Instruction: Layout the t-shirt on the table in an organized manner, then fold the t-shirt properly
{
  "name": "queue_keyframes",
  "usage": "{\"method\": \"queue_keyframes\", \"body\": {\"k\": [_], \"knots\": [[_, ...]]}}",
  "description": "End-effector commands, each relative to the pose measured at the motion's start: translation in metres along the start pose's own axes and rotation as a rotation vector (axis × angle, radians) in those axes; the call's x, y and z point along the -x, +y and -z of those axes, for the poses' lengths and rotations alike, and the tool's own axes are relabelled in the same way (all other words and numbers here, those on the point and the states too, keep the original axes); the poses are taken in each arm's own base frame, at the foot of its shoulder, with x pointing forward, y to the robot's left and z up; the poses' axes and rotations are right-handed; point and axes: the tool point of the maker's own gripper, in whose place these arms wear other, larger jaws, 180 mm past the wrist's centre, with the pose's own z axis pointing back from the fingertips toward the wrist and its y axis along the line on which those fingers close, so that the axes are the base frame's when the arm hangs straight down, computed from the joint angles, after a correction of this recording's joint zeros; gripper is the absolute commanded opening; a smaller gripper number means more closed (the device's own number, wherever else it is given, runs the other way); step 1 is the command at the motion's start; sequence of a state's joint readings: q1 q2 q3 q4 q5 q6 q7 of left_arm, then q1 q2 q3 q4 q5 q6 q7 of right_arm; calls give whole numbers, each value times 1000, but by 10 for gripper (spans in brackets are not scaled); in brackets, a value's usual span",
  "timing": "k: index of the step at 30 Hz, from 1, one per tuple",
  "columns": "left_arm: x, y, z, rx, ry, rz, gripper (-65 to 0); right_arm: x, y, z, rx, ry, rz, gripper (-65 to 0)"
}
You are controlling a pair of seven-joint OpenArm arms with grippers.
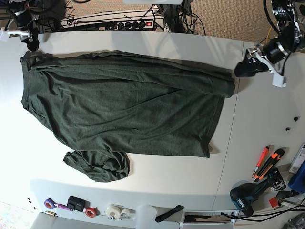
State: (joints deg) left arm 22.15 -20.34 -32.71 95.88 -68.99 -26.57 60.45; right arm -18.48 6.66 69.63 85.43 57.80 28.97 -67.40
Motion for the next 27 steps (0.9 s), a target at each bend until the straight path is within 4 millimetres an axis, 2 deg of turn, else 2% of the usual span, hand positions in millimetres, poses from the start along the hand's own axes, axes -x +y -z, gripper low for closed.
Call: {"method": "queue_keyframes", "body": {"k": [1, 8, 18, 22, 27], "knots": [[-16, -2, -6, 11, -46, 19, -347, -14, 5, -1, -13, -34, -31, -372], [-28, 8, -19, -27, -90, 21, -347, -26, 21, 12, -49, -69, -27, -372], [-28, 8, -20, -28, -92, 21, -347, -40, 22, 15, -36, -128, -42, -372], [-28, 8, -20, -27, -93, 21, -347, -51, 33, 23, -54, -128, -78, -372], [-27, 8, -19, -27, -90, 21, -347, -49, 41, 32, -58, -94, -125, -378]]}}
